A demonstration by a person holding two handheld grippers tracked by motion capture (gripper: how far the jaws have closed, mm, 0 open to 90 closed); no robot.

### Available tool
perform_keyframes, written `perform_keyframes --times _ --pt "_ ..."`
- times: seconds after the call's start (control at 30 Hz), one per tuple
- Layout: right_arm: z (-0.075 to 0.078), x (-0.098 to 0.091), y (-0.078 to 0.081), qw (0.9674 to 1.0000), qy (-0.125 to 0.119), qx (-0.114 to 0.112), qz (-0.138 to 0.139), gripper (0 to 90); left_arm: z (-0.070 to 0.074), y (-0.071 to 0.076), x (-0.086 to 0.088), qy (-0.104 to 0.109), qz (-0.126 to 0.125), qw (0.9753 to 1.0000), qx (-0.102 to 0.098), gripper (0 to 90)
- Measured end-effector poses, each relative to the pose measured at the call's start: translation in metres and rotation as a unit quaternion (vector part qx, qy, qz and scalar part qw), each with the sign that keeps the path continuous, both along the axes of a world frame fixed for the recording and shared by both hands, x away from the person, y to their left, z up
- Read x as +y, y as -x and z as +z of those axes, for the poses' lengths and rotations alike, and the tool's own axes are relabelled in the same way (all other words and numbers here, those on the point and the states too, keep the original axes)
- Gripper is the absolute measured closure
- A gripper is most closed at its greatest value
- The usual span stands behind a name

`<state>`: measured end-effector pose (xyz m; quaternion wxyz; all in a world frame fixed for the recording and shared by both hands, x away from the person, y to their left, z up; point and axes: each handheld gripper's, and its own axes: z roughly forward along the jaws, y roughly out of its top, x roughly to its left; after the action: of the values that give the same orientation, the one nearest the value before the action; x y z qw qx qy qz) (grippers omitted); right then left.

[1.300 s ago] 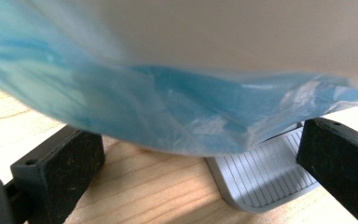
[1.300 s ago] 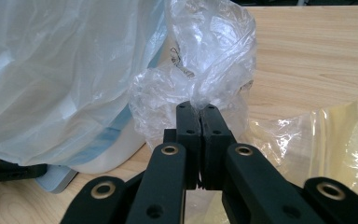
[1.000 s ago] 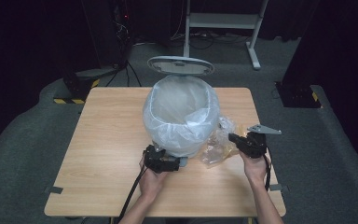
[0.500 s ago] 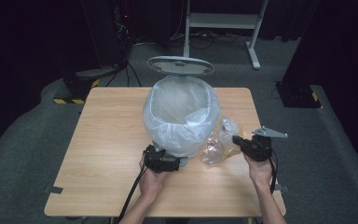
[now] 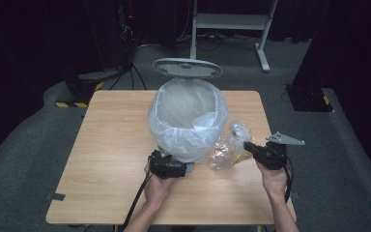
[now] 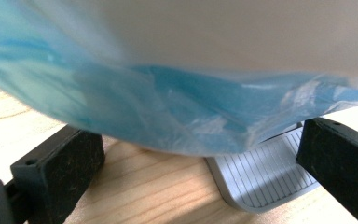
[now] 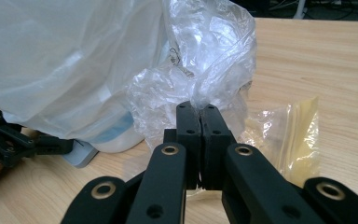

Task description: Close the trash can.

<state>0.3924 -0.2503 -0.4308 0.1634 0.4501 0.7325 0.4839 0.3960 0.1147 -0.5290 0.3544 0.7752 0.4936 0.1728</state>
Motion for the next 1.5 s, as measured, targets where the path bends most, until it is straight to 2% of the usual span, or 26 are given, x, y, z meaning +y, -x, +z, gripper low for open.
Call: perform_keyframes --times 0.17,0.4,0.6,1.2,1.5 --pt "0.009 -0.003 0.007 0.9999 -0.003 -0.01 0.0 88.6 0.0 0.0 0.0 0.0 0.0 1.0 0.0 0.9" --pt "0.019 -0.006 0.013 0.9999 0.001 -0.014 0.002 88.6 0.0 0.0 0.0 0.0 0.0 1.0 0.0 1.0" --pt "0.026 -0.009 0.018 0.9998 -0.006 -0.018 0.006 88.6 0.0 0.0 0.0 0.0 0.0 1.0 0.0 0.9" --pt "0.073 -0.012 0.034 0.9977 -0.025 -0.056 0.03 88.6 0.0 0.0 0.0 0.0 0.0 1.0 0.0 0.9" --pt "0.09 -0.001 0.035 0.9968 -0.017 -0.063 0.045 88.7 0.0 0.0 0.0 0.002 0.002 1.0 0.0 1.2"
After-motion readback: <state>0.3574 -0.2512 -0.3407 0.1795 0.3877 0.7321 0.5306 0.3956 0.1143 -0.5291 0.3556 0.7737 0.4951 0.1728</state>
